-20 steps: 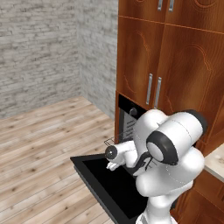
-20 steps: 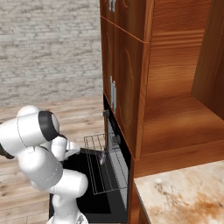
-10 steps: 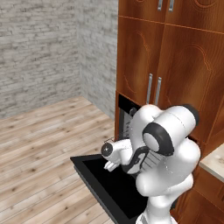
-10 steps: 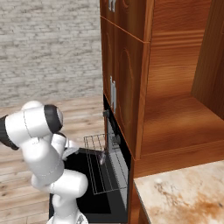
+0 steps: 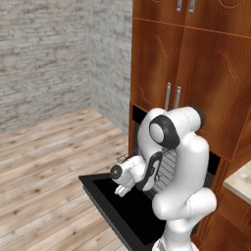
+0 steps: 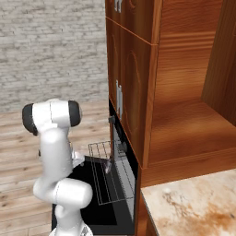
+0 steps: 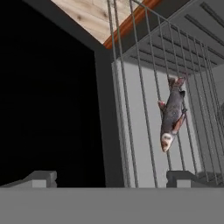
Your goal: Place the fish on the rack of the oven, and slide the rack back inside. Close the oven door.
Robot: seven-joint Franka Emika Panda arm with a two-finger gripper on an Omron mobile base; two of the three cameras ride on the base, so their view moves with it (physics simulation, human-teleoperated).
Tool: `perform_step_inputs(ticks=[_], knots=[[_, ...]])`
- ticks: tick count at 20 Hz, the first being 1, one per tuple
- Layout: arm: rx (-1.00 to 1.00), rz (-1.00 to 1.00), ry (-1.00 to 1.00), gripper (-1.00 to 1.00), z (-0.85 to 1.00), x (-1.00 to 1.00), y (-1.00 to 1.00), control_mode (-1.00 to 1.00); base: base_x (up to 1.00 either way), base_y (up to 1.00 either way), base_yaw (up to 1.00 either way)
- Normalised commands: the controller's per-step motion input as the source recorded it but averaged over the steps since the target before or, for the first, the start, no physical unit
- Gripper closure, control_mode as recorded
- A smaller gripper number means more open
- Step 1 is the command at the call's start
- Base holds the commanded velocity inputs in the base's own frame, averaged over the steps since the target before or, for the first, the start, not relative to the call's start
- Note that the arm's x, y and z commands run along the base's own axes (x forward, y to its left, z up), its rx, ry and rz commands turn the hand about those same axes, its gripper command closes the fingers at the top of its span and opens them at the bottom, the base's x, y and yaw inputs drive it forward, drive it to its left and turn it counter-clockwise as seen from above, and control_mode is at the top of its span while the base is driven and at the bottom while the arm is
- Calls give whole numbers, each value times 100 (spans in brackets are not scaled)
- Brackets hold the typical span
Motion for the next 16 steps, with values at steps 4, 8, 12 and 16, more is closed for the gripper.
perform_step_inputs(ticks=[4,8,12,16], knots=[[0,0,0,-100,-52,3,14,-100,0,0,0],[0,0,-2,-100,-30,16,4,-100,0,0,0],[0,0,0,-100,-17,21,0,-100,0,0,0],[0,0,0,-100,-23,23,0,-100,0,0,0]])
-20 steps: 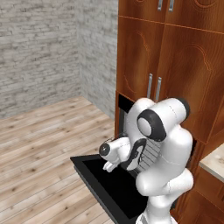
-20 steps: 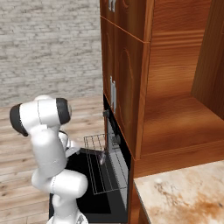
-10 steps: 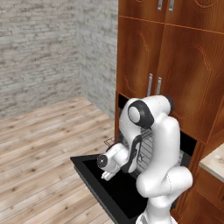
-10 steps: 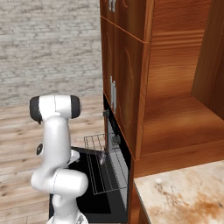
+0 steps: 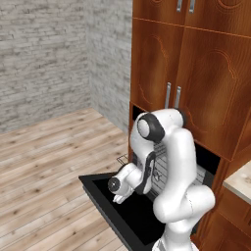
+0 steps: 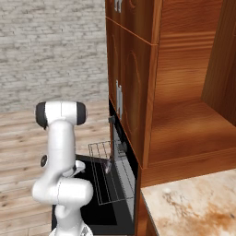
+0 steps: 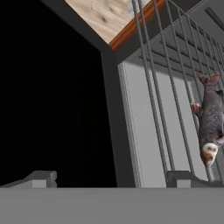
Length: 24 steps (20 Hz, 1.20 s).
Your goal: Place the fish on the rack of the oven, and slide the rack back inside. Close the oven door.
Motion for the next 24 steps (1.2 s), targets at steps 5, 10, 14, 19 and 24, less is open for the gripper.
perform_step_inputs(ticks=[5,10,14,19,24], knots=[[0,0,1,-100,-45,28,0,-100,0,0,0],[0,0,1,-100,-50,32,0,-100,0,0,0],[0,0,0,-100,-36,33,-1,-100,0,0,0],[0,0,0,-100,-27,31,-13,-100,0,0,0],[0,0,0,-100,-18,29,-31,-100,0,0,0]])
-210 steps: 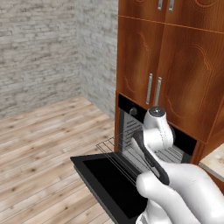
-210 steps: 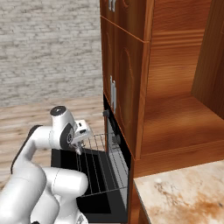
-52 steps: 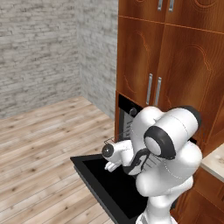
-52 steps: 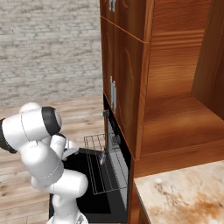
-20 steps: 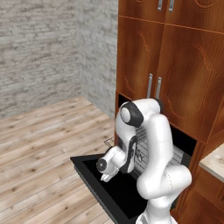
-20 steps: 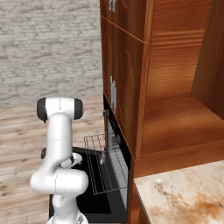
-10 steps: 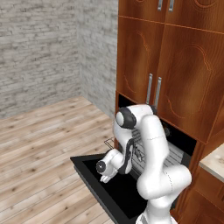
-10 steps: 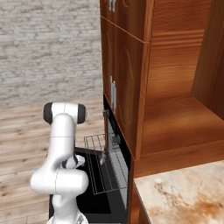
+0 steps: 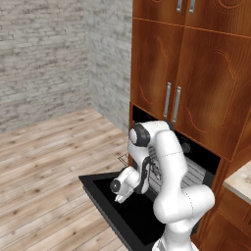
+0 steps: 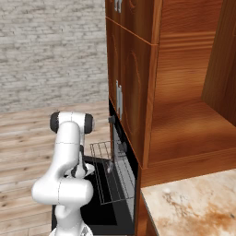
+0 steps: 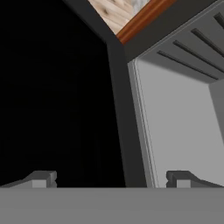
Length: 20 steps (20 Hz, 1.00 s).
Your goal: Place the fish on the rack of the oven, and slide the rack back inside. Close the oven door.
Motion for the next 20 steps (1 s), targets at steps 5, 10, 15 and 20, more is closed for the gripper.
perform_step_inputs(ticks=[5,10,15,20], knots=[[0,0,0,-100,-25,32,-36,-100,0,0,0],[0,0,0,-100,-11,28,-53,-100,0,0,0],[0,-1,0,-100,0,25,-85,-100,0,0,0],[0,-1,0,-100,0,25,-92,-100,0,0,0]])
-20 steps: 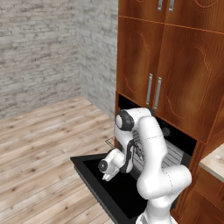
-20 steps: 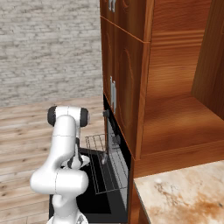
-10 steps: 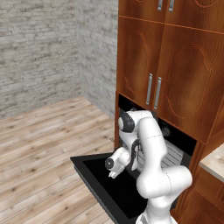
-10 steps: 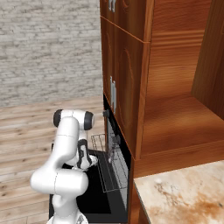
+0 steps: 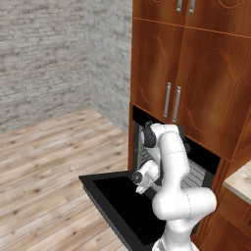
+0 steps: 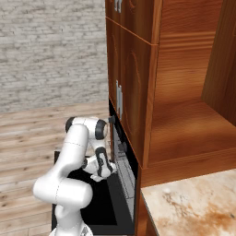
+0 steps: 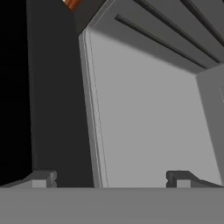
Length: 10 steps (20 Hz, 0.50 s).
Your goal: Place the fish on the rack of the oven, and slide the rack back inside. Close the oven door.
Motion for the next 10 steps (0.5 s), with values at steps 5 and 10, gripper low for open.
perform_step_inputs(ticks=[5,10], knots=[[0,0,0,-100,0,25,-94,-100,0,0,0],[0,0,0,-100,1,14,-67,-100,0,0,0]])
